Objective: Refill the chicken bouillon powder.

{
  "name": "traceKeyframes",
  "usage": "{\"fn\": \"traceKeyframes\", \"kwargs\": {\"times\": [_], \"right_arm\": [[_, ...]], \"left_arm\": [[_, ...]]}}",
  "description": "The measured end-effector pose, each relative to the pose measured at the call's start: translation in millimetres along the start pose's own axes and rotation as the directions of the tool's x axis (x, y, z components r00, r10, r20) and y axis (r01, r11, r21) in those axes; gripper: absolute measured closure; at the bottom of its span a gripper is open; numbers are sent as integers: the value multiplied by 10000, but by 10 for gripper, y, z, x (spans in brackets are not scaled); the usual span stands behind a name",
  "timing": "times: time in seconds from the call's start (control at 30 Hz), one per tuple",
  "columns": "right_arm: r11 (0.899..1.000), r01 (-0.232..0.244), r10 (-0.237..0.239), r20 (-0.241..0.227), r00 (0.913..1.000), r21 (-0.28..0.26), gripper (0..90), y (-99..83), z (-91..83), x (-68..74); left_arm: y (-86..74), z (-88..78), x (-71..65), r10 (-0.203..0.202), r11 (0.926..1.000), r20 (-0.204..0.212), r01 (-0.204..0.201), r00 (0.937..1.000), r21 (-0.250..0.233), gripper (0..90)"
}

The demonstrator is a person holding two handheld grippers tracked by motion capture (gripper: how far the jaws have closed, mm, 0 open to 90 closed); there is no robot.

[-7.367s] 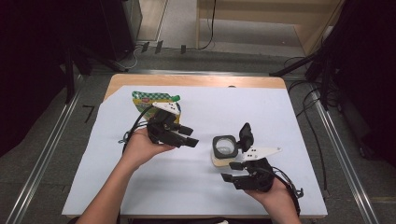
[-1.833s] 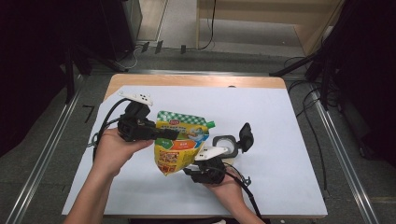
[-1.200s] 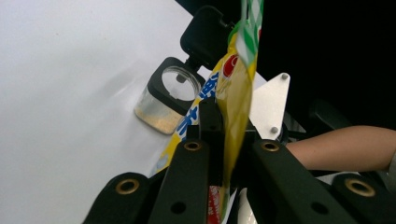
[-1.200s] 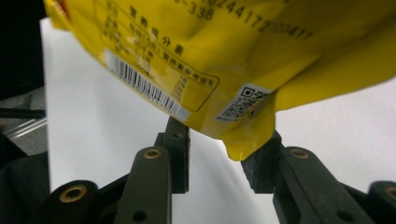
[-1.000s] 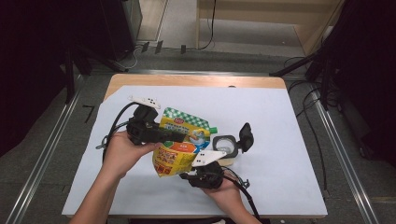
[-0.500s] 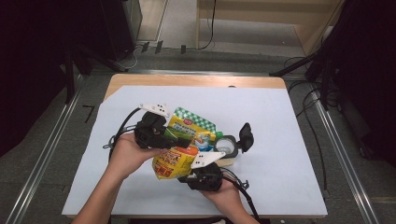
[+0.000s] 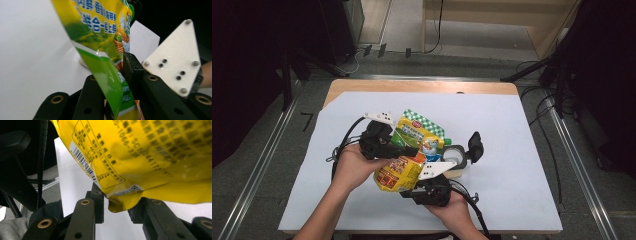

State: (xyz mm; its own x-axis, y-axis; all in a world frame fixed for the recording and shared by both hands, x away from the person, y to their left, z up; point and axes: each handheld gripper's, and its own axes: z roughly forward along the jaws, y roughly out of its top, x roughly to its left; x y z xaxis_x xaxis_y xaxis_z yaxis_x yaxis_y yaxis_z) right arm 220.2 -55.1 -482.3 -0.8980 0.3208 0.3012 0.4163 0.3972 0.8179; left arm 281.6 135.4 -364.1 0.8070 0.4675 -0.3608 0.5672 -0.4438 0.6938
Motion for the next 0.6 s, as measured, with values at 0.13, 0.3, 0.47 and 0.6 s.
{"fn": "traceKeyframes", "kwargs": {"times": [0.13,0.3,0.47,0.6], "right_arm": [[10000,46,-46,37,10000,30,700,1,-1,11],[9998,215,-215,65,9997,2,677,5,28,60],[9999,130,-130,-27,9999,25,669,-1,39,87],[10000,91,-91,-38,10000,-1,648,0,45,98]], "left_arm": [[19,27,-10,-680,9972,-262,687,9973,292,821],[46,86,-97,-785,9951,-722,826,9943,552,861],[63,125,-129,-718,9943,-897,784,9934,725,861],[77,160,-131,-1005,9909,-1044,1089,9894,789,863]]}}
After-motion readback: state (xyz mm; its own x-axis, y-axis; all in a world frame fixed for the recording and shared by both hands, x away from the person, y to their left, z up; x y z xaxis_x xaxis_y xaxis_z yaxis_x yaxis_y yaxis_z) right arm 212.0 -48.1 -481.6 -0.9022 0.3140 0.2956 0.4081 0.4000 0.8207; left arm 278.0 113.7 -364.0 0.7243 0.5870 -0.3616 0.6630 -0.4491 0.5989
